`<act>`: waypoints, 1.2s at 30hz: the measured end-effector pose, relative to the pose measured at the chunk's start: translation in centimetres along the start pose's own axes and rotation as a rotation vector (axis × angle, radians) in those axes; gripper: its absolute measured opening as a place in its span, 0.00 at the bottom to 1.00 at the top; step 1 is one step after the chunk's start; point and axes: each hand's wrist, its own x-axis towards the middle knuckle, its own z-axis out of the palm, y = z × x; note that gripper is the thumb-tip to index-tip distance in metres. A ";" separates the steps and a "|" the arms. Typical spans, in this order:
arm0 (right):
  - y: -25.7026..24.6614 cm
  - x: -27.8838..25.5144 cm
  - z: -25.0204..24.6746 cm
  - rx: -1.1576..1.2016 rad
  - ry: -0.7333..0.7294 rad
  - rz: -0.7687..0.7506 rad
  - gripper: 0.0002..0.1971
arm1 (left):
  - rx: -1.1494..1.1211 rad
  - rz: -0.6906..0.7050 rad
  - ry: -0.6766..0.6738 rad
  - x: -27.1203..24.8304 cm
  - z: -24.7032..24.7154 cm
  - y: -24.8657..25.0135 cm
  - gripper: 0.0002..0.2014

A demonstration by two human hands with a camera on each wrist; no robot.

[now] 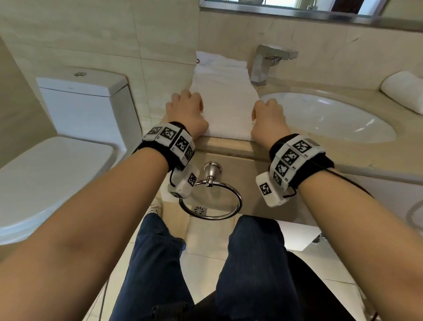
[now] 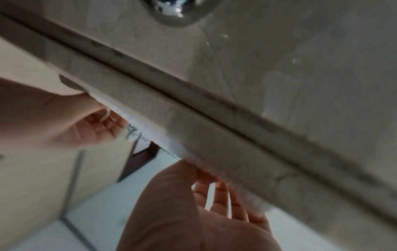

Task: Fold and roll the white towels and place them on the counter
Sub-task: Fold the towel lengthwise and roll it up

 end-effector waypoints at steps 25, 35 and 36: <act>1.1 -2.5 2.7 0.394 0.096 -0.058 0.10 | -0.534 0.152 0.093 -3.3 3.4 -2.3 0.14; 1.8 -2.5 2.3 0.386 0.035 -0.017 0.16 | -0.556 0.160 0.149 -3.2 3.3 -2.5 0.20; 1.9 -2.5 2.5 0.396 0.053 -0.024 0.16 | -0.545 0.173 0.147 -3.2 3.3 -2.6 0.21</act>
